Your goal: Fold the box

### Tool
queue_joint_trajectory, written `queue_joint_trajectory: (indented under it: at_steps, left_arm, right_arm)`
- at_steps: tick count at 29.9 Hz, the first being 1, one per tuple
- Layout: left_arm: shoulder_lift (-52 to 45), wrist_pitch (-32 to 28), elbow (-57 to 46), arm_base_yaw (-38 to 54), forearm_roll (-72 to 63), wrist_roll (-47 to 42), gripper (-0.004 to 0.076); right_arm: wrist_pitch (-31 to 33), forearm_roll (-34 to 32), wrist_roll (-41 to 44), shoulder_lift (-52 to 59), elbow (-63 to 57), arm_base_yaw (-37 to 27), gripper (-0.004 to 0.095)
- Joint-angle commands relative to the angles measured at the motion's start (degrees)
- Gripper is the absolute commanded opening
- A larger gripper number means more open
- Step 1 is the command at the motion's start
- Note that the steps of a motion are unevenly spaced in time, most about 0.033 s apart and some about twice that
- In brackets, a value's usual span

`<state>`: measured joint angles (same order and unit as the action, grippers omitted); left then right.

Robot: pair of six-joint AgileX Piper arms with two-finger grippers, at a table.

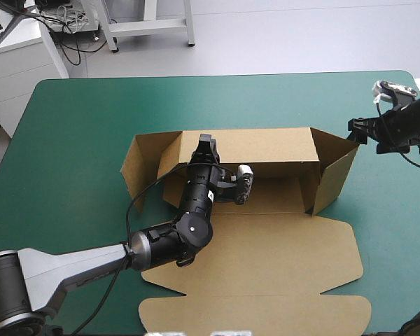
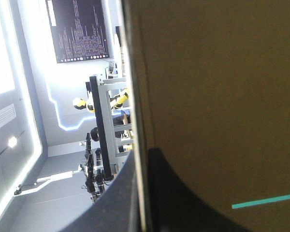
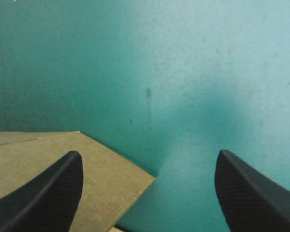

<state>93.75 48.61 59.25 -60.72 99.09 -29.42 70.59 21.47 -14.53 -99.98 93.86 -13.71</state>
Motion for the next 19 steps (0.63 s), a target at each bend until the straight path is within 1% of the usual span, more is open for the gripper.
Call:
queue_joint_trajectory:
  at_steps: [1, 3, 6, 8, 10, 12, 13, 16, 19]
  left_arm:
    - [-2.0, 1.3, 0.9, -0.4, 4.1, 0.3, -0.001]
    - [-2.0, 1.3, 0.9, -0.4, 4.1, 0.3, -0.001]
    - [-2.0, 1.3, 0.9, -0.4, 4.1, 0.3, -0.001]
    - [-2.0, 1.3, 0.9, -0.4, 4.1, 0.3, -0.001]
    - [-2.0, 1.4, 0.9, -0.4, 4.1, 0.3, -0.001]
    - [-2.0, 1.4, 0.9, -0.4, 4.1, 0.3, -0.001]
    - [-2.0, 1.4, 0.9, -0.4, 4.1, 0.3, -0.001]
    - [-2.0, 1.4, 0.9, -0.4, 4.1, 0.3, -0.001]
    - [-2.0, 1.4, 0.9, -0.4, 4.1, 0.3, -0.001]
  right_arm:
    - [-1.4, 8.6, -5.6, 5.5, -3.6, -2.2, 0.0701]
    - [-2.1, 10.6, -8.2, 6.6, -6.3, -2.6, 0.0701]
    - [-3.2, 11.7, -10.5, 8.0, -9.6, -2.6, 0.0701]
    - [-5.4, 13.8, -13.2, 9.4, -12.9, -2.6, 0.0701]
    - [-9.0, 15.7, -16.4, 11.4, -17.1, -2.6, 0.0701]
    - [-12.2, 17.9, -20.5, 13.4, -21.3, -2.6, 0.0701]
    - [-13.7, 19.7, -24.1, 15.0, -24.1, -2.6, 0.0701]
    - [-14.6, 23.7, -32.5, 18.0, -29.8, -2.6, 0.0701]
    - [-14.2, 27.1, -39.4, 19.8, -33.8, -2.6, 0.0701]
